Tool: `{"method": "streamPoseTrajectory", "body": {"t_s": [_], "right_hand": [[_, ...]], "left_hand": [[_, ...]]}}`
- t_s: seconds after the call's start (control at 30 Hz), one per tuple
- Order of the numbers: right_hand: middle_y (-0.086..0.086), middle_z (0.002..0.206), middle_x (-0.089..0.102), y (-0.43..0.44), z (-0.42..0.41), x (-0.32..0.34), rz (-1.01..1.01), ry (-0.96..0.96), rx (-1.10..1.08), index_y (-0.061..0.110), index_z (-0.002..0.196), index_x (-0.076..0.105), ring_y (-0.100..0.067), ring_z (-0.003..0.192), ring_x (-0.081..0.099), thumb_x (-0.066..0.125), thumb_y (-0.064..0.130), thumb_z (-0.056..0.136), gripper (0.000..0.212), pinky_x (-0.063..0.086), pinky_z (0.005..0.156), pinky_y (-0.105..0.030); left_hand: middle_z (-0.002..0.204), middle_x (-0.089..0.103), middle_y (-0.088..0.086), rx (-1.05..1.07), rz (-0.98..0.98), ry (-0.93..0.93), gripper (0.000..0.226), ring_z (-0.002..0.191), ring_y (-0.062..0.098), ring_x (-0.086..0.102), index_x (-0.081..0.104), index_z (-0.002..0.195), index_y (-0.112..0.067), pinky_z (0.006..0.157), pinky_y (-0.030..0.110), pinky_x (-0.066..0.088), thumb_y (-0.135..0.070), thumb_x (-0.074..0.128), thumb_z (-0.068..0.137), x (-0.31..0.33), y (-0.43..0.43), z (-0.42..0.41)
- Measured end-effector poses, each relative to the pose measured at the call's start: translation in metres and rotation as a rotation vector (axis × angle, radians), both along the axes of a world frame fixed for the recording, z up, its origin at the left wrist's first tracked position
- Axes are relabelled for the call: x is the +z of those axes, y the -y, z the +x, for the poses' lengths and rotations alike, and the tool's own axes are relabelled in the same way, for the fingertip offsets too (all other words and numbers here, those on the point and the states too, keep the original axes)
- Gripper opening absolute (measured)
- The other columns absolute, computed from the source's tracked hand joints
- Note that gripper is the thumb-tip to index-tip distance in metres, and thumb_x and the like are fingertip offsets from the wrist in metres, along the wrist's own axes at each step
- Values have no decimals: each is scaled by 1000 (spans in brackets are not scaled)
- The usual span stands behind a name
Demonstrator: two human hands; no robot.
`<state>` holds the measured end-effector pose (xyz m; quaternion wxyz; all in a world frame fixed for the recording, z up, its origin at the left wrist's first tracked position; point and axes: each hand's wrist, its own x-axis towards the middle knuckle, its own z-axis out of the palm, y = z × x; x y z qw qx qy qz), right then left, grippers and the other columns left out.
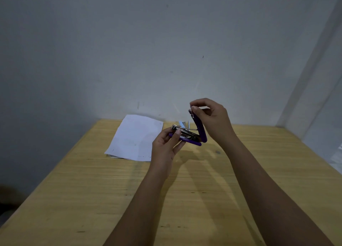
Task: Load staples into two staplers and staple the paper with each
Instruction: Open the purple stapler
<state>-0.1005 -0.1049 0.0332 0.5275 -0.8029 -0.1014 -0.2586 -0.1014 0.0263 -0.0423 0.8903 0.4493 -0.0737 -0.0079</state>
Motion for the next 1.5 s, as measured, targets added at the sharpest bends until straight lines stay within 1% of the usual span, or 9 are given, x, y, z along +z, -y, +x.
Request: {"method": "streamPoseTrajectory", "body": {"t_s": [0.17,0.3,0.47,0.83,1.0,1.07,1.27,1.4,1.5], "right_hand": [[-3,100,69,5,1,-6,72,19,-25,16,97,64,-19,94,67,55,12,93,11,56,77,-32],[-1,94,69,11,-3,-7,302,3,-57,15,98,63,-5,86,67,53,10,93,12,57,75,-26],[-10,108,66,15,-8,-13,646,-40,-95,21,91,63,-17,102,64,52,10,94,16,59,73,-25],[-12,90,64,1,-21,-51,1594,-101,165,1,99,60,-20,76,71,43,-3,94,19,60,72,-33],[-13,94,65,-11,-27,-58,1567,-65,179,2,100,60,-22,88,69,46,-2,93,16,57,83,-36],[-13,95,65,-11,-28,-58,1547,-48,183,2,100,59,-23,96,65,45,-1,94,16,57,83,-36],[-7,92,70,-15,-30,-61,1373,-20,218,9,98,61,-21,101,65,44,1,94,19,58,82,-31],[-15,106,57,-21,-29,-71,1155,-2,254,8,97,58,-23,103,57,53,3,87,12,54,89,-33],[-9,98,58,-24,-31,-79,791,51,198,9,96,59,-17,96,56,65,4,81,17,50,86,-28]], "left_hand": [[95,66,6,5,-30,-2,11,86,12,68,62,98,-4,75,22,57,-8,57,89,2,0,0],[97,65,7,17,-107,-10,11,89,15,66,61,99,-4,73,21,58,-8,56,90,4,-5,2],[99,65,7,29,-201,-37,10,93,17,64,60,99,-5,70,20,58,-7,56,89,5,-6,4],[98,67,4,71,-497,-130,10,96,13,66,59,95,-4,77,24,59,-10,52,93,3,-11,9],[109,64,4,119,-523,-215,23,90,12,68,57,110,-7,82,24,56,-19,56,91,1,-14,7],[104,65,0,115,-502,-216,16,87,10,68,61,103,-11,79,22,57,-21,57,91,2,-14,9],[100,65,4,53,-281,-160,23,97,13,62,58,104,-8,87,21,53,-15,63,83,9,8,-4],[97,64,12,50,-504,-265,19,96,18,62,54,107,-1,86,29,54,-12,54,92,5,8,-1],[91,61,13,54,-621,-354,16,85,18,62,51,100,-1,83,33,57,-16,49,96,1,1,5]]}}
